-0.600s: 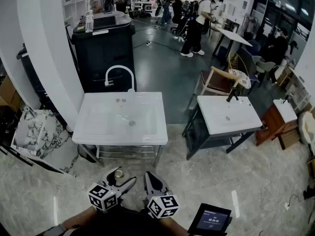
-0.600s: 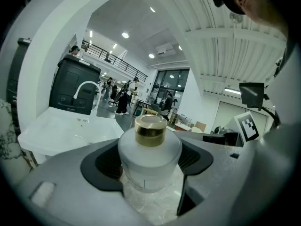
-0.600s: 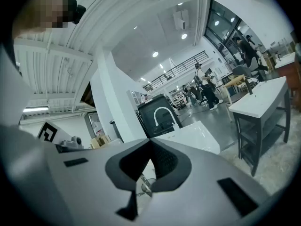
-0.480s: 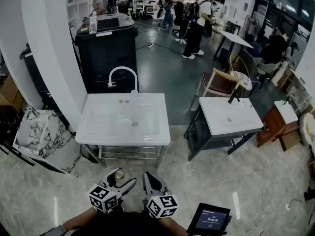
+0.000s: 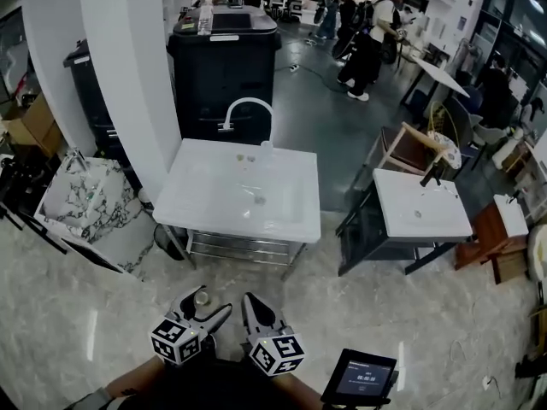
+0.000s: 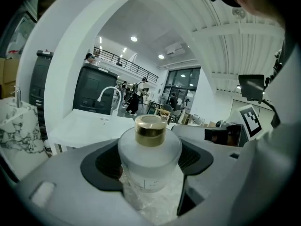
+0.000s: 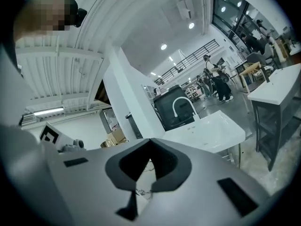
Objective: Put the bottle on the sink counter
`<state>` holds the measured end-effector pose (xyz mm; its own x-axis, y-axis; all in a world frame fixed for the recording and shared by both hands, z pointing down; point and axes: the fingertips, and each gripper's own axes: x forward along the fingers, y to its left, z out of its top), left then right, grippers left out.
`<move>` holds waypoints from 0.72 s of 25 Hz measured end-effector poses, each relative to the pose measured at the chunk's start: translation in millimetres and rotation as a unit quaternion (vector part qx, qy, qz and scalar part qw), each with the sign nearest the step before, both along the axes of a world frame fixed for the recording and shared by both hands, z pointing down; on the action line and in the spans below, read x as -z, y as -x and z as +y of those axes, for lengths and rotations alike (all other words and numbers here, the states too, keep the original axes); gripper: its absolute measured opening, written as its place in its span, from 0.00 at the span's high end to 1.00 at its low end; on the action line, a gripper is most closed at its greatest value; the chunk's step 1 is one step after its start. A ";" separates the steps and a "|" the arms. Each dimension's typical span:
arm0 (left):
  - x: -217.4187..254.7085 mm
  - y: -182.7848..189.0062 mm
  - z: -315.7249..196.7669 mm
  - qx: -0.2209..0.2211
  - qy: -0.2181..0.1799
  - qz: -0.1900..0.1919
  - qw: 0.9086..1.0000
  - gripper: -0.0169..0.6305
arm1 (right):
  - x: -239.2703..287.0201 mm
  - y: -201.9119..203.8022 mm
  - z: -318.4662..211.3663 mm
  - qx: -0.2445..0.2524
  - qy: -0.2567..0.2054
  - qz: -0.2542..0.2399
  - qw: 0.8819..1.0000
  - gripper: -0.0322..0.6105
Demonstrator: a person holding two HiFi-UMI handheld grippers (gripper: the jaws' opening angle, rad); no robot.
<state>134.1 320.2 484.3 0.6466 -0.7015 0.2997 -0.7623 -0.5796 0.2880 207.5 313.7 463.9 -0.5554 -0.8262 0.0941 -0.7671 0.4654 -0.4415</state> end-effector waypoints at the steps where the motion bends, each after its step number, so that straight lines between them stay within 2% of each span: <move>1: 1.7 3.1 1.0 0.005 -0.002 0.001 1.000 0.45 | 2.6 3.7 0.9 0.004 -0.005 0.001 1.000 0.96; 5: -0.6 13.8 6.8 0.025 -0.001 0.003 1.000 0.45 | 3.8 16.0 3.5 0.022 -0.015 0.007 1.000 0.96; 12: -12.0 29.7 14.4 0.060 0.018 0.010 0.998 0.45 | -9.6 30.0 2.5 0.055 0.006 0.011 0.998 0.96; 18: -14.4 54.8 -8.3 0.061 0.019 0.023 0.998 0.45 | -13.3 56.5 -20.2 0.058 0.012 0.026 0.998 0.96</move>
<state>79.3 312.0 498.8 0.5702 -0.7647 0.3001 -0.8125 -0.4709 0.3437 151.1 293.5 477.2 -0.6415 -0.7535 0.1438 -0.7304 0.5426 -0.4149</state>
